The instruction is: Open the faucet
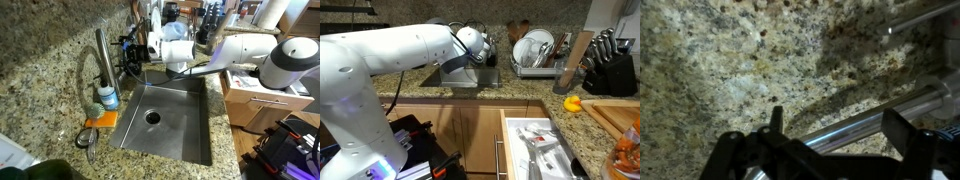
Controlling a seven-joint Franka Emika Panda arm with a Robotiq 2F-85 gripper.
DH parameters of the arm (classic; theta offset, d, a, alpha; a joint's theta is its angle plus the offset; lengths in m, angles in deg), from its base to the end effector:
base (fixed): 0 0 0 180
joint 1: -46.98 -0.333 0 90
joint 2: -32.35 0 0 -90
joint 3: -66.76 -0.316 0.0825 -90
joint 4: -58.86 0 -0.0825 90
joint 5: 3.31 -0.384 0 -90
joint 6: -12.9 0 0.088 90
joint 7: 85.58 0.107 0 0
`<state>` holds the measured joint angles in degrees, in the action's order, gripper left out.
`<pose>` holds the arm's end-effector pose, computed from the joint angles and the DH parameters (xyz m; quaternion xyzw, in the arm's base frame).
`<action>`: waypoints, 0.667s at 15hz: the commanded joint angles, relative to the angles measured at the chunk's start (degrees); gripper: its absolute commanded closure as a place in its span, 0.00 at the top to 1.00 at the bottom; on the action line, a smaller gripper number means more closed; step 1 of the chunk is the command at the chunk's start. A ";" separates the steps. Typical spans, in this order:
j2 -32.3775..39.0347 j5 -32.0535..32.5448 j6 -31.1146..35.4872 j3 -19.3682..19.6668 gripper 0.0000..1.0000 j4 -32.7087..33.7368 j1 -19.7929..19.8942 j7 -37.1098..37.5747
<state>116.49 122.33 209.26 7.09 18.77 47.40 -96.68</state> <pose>0.6894 0.3595 0.2975 0.3674 0.6492 0.6532 0.1300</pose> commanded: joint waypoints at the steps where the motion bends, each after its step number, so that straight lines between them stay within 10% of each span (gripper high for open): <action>1: -0.79 2.62 0.61 2.71 1.00 0.94 -0.23 -3.22; 10: 0.13 -12.69 1.57 8.79 1.00 9.33 -4.10 -20.49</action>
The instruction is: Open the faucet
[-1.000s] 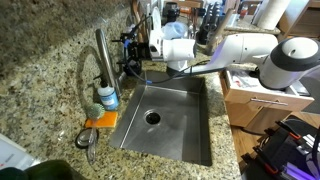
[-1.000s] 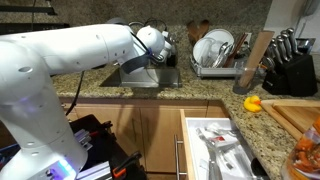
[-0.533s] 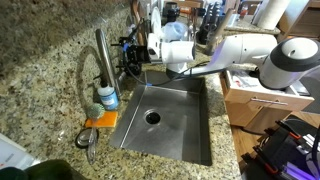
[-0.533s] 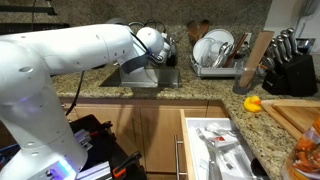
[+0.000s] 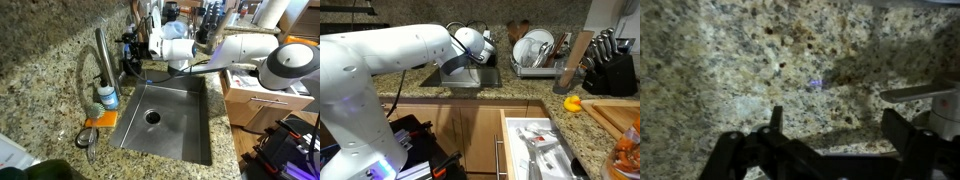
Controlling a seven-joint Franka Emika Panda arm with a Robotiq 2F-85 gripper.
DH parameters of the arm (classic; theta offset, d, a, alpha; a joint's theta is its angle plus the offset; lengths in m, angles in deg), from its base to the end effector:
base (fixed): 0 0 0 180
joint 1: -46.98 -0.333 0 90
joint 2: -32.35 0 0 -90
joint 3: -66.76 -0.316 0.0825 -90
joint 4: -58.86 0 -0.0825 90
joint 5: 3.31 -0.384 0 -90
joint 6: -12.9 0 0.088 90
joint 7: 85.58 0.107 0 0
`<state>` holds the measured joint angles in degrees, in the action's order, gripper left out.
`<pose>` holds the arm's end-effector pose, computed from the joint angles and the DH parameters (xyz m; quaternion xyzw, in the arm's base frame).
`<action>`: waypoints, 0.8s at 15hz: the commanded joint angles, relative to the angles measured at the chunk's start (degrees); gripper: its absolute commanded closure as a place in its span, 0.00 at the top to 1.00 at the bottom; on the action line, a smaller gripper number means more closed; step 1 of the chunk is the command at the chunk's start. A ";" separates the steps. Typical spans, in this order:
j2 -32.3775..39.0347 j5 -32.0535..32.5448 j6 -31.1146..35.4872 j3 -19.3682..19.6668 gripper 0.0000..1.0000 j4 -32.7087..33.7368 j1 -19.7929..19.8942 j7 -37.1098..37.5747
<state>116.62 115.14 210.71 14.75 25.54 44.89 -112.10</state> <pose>0.7101 0.3351 0.2935 0.2997 0.6830 0.6196 0.2445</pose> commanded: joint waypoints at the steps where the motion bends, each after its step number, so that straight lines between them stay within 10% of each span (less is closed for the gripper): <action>1: 0.00 -2.24 0.00 0.03 1.00 0.49 -0.29 -1.86; 8: 0.06 -5.97 -1.08 0.41 1.00 0.26 -0.75 -1.48; 9: -1.52 -11.26 1.41 11.48 1.00 5.01 -4.48 5.17; 10: -0.11 -7.92 -1.89 3.87 1.00 0.55 -1.20 0.29; 11: -1.53 -13.31 0.63 15.98 1.00 4.64 -4.68 6.46; 12: -1.42 -14.59 0.91 18.04 1.00 4.68 -4.91 6.72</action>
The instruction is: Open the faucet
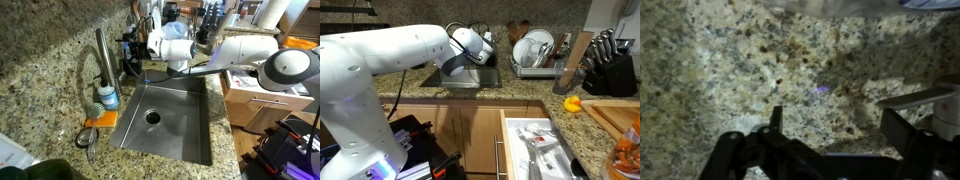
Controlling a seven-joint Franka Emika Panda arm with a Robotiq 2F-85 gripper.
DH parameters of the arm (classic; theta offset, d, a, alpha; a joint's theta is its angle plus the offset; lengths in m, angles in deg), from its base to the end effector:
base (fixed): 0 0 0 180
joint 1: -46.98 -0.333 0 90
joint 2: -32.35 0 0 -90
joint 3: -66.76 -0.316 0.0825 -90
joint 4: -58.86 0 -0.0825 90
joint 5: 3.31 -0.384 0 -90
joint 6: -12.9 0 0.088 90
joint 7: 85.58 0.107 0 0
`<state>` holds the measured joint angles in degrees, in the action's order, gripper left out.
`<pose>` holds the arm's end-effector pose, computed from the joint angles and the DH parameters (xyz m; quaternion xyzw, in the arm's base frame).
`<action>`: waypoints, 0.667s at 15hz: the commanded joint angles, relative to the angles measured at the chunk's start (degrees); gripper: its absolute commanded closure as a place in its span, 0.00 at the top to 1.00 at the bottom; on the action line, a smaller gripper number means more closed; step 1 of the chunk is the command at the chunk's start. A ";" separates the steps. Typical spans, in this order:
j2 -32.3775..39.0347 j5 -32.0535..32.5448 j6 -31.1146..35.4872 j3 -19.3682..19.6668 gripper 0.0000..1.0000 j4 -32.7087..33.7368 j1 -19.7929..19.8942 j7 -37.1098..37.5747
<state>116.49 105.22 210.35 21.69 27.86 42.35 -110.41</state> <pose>0.7172 0.3350 0.2886 0.3433 0.6664 0.6202 0.2311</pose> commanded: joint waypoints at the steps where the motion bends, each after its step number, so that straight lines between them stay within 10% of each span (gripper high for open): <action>1: -0.16 -2.25 -1.14 5.45 1.00 -0.48 -0.02 1.45; 2: -1.15 -8.93 1.30 17.55 1.00 3.49 -3.59 7.32; 3: -0.96 -11.16 1.82 19.63 1.00 3.75 -4.13 7.79; 4: -0.03 -8.39 -0.40 12.76 1.00 1.16 -1.87 4.12; 10: -0.67 -9.17 1.13 13.95 1.00 -0.04 -2.46 6.08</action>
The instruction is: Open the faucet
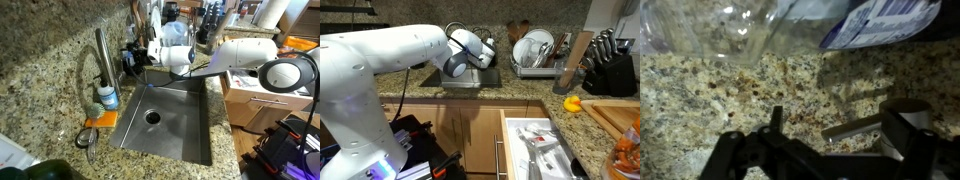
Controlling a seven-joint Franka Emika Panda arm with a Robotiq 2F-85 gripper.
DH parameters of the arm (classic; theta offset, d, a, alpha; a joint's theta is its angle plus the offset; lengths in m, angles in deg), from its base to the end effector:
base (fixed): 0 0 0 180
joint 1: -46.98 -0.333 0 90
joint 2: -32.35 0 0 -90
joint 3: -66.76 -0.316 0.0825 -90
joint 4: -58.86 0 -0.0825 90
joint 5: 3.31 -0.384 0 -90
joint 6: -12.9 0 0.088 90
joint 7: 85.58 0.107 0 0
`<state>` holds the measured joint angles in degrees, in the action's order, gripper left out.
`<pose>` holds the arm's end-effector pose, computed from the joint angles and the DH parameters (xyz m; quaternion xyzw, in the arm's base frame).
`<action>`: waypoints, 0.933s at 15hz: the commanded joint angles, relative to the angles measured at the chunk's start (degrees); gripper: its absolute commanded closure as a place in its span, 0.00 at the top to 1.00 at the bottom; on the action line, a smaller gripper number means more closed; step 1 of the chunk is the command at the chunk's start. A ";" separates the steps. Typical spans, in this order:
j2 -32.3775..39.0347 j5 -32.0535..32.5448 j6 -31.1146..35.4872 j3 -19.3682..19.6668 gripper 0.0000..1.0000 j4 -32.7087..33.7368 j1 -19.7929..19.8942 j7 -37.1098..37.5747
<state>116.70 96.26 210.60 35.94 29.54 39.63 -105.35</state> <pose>0.7238 0.3231 0.2495 0.3793 0.6769 0.5874 0.2299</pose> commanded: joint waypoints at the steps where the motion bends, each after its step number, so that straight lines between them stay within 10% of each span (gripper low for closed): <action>1: -1.99 2.01 0.19 -4.79 1.00 -5.70 1.21 0.14; 6: -3.16 6.41 0.58 -14.06 1.00 -16.81 2.76 0.36; 8: -3.56 6.98 2.42 -9.54 1.00 -16.12 2.47 0.41; 9: -2.24 10.59 0.27 -15.11 1.00 -15.74 3.77 -4.04; 14: -0.48 17.53 1.90 -17.51 1.00 -10.41 4.30 -12.06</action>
<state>115.62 110.14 210.58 19.76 19.04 43.22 -111.50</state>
